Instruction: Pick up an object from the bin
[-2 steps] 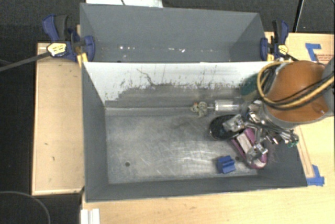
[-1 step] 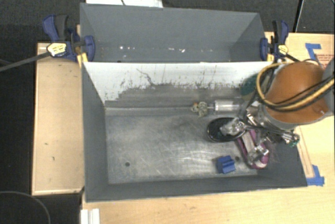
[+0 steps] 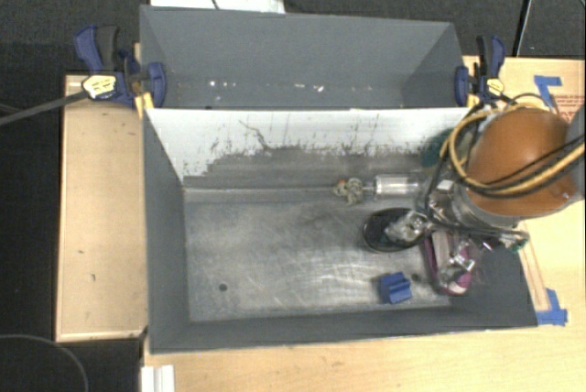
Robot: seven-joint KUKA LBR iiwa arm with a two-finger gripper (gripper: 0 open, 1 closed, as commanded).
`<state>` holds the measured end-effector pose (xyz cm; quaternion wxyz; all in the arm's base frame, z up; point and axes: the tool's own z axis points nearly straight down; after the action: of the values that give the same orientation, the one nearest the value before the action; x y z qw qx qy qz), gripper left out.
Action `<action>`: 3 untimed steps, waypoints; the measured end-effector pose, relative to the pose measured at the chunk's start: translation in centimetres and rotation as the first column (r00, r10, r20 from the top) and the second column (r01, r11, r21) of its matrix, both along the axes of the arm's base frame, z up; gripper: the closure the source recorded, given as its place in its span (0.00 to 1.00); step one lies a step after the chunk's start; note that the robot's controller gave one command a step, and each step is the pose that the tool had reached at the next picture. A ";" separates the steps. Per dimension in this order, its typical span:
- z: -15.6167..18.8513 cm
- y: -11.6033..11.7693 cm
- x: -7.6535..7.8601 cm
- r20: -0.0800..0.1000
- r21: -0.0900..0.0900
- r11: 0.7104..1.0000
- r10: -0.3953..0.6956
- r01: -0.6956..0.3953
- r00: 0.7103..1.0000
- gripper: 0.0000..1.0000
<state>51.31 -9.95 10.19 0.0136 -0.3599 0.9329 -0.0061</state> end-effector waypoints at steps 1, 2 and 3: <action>-0.3 0.1 -0.3 -0.003 -0.003 0.997 0.072 -0.072 0.997 0.00; -3.0 3.1 -0.3 -0.018 0.002 0.763 0.646 -0.646 0.763 0.00; -2.9 2.7 -0.3 -0.026 -0.002 0.769 0.639 -0.639 0.769 1.00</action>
Offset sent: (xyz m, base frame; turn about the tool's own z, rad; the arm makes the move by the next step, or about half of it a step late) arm -0.0346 0.0257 -0.0319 -0.2263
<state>50.98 -7.23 7.30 0.0020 -0.6556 0.7551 -0.0017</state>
